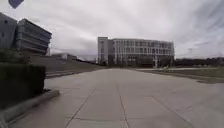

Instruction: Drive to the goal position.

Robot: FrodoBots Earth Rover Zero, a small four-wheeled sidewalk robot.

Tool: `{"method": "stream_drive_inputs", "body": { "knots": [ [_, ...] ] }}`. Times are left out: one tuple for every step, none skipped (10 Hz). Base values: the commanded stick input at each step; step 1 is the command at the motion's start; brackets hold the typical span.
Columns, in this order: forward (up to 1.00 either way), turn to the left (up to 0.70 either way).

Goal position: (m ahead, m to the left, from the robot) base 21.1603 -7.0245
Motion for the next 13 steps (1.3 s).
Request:
{"method": "stream_drive_inputs", "body": {
  "knots": [
    [0.7, 0.0],
    [0.7, 0.0],
    [0.7, 0.0],
    [0.7, 0.0],
    [0.7, 0.0],
    [0.7, 0.0],
    [0.7, 0.0],
    [0.7, 0.0],
    [0.7, 0.0],
    [0.7, 0.0],
    [0.7, 0.0],
    [0.7, 0.0],
    [0.7, 0.0]
  ]
}}
